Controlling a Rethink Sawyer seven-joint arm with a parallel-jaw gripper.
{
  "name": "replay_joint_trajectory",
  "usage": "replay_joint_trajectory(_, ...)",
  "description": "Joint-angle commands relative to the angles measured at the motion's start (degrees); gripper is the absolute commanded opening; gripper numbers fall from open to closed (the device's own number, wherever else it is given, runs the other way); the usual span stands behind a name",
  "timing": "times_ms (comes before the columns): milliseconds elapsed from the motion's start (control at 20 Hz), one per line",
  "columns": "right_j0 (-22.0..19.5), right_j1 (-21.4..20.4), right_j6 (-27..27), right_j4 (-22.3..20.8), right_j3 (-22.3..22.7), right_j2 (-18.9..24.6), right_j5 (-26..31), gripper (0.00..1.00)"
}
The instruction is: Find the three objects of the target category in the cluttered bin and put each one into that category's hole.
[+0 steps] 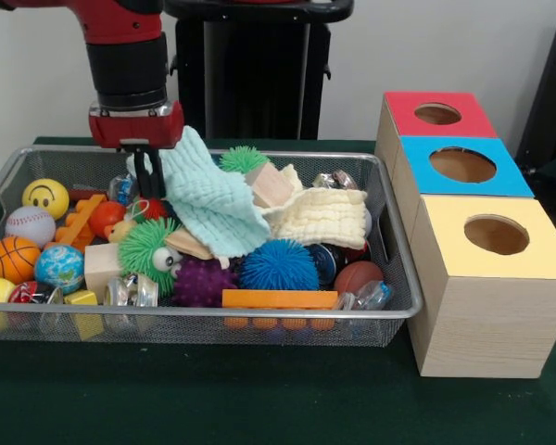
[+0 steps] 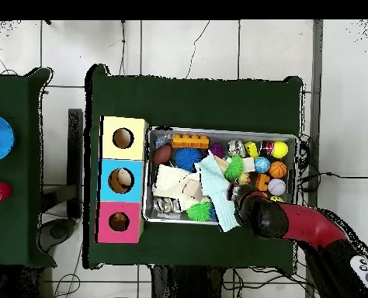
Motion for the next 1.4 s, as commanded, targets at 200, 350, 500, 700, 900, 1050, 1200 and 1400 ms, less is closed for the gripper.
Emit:
replay_joint_trajectory(200, 0.3, 3.5, 0.4, -4.6, -2.3, 2.6, -5.7, 0.0)
replay_joint_trajectory(350, -1.5, 4.2, -2.5, -4.7, -4.2, 4.5, -3.4, 0.0)
replay_joint_trajectory(500, -2.1, 5.6, -3.9, -5.1, -6.2, 5.8, -2.1, 0.0)
replay_joint_trajectory(700, -2.3, 6.5, -4.1, -5.8, -7.6, 6.4, -1.8, 0.0)
replay_joint_trajectory(900, -2.6, 6.4, -4.0, -6.0, -7.8, 6.8, -1.2, 0.0)
replay_joint_trajectory(1050, -2.9, 5.8, -4.0, -5.9, -7.4, 7.1, -0.5, 0.0)
replay_joint_trajectory(1200, -2.7, 5.7, -4.0, -5.8, -7.6, 7.0, -0.1, 0.0)
replay_joint_trajectory(1400, -3.8, 6.1, -5.5, -5.6, -8.1, 8.1, 1.2, 0.0)
